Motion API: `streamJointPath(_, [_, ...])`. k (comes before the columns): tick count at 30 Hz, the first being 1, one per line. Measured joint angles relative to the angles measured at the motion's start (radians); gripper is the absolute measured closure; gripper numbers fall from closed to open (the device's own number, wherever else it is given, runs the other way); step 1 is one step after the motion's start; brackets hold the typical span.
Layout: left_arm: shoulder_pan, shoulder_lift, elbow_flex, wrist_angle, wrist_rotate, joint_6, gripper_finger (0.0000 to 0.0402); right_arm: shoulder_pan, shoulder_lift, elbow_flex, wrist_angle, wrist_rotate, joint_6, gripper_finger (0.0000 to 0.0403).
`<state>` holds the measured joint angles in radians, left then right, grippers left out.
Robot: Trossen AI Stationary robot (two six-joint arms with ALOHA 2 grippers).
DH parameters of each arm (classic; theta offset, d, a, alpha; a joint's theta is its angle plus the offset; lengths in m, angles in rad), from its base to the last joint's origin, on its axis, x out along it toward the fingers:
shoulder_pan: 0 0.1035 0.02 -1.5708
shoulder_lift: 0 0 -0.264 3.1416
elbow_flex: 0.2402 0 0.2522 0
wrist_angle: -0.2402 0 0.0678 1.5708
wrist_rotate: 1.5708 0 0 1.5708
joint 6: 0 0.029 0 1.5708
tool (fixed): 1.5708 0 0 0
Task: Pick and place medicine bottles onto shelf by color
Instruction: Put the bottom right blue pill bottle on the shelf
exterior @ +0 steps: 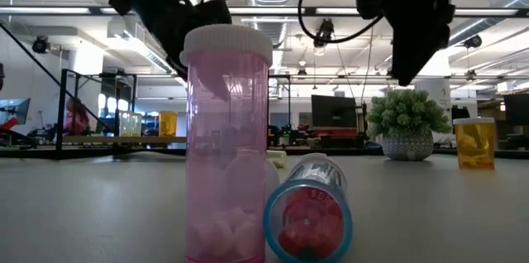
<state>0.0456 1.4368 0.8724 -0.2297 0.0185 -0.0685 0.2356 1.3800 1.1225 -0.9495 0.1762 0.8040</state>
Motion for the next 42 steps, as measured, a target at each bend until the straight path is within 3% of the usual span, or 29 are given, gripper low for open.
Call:
streamJointPath(7, [-0.005, 0.040, -0.009, 0.046, -0.056, 0.005, 0.0220, 0.000, -0.005, -0.047, 0.006, 0.000, 0.035, 0.0193])
streamJointPath(23, [-0.015, 0.129, -0.013, 0.044, -0.076, 0.024, 0.0220, 0.000, -0.004, -0.051, 0.020, 0.000, 0.034, 0.0193])
streamJointPath(42, [-0.015, 0.134, -0.011, 0.048, -0.106, 0.024, 0.0227, 0.000, -0.004, -0.051, 0.025, 0.000, 0.034, 0.0193])
